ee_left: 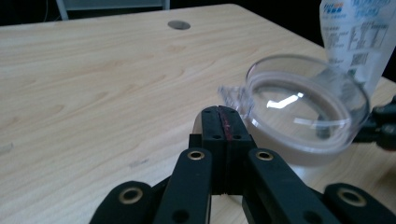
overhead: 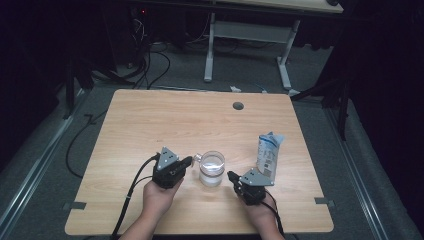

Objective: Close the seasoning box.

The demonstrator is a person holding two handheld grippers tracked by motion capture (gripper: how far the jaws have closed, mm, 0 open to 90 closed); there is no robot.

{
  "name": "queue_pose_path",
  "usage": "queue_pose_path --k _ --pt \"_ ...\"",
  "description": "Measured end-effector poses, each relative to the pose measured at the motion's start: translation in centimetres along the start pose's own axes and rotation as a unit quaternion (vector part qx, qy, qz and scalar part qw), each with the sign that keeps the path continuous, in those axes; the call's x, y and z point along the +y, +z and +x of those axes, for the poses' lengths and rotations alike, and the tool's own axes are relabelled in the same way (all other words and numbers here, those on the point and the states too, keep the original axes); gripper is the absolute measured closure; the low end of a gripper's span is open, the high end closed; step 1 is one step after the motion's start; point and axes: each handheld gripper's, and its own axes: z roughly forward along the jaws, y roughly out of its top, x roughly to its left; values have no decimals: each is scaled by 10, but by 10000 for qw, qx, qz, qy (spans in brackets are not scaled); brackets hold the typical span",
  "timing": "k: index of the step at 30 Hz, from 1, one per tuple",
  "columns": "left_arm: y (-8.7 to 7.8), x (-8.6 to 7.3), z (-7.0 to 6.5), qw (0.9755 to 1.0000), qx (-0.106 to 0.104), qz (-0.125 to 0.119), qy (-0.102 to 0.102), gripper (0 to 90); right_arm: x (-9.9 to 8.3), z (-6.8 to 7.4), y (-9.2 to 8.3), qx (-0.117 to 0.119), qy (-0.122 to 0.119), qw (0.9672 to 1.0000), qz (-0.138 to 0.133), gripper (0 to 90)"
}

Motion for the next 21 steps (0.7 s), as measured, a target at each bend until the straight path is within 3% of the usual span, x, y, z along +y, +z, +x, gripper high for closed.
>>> queue_pose_path --k 4,7,8,9,10,11,13,14,15,19,21 --pt "-7 -16 14 9998 196 105 6 899 -1 0 -1 -2 -27 10000 4 882" --pt "-22 -28 32 9990 406 163 59 871 0 -1 0 10 24 10000 -33 881" --pt "-24 -33 31 9983 400 -33 -415 871 0 -1 0 10 24 10000 -33 881" --pt "-28 -36 37 9974 475 -97 -540 821 3 0 1 24 85 9999 -54 881" --pt "-33 -38 45 9975 568 -18 -419 821 3 0 1 24 85 9999 -54 881" --pt "-47 -42 62 9967 770 171 -194 756 8 0 3 -31 0 10000 -52 881" --pt "-52 -44 69 9962 813 247 -173 703 11 0 3 -68 -11 10000 -49 881" --pt "-57 -46 76 9949 912 428 10 642 15 -1 4 -91 -23 9999 -44 882" --pt "-62 -53 82 9926 1090 523 50 533 22 -3 7 -156 -3 9999 -71 881" --pt "-69 -66 85 9901 1333 435 109 460 27 -6 13 -281 3 9996 -27 880" --pt "-72 -73 87 9899 1355 416 68 443 28 -6 15 -287 16 9996 -45 880"
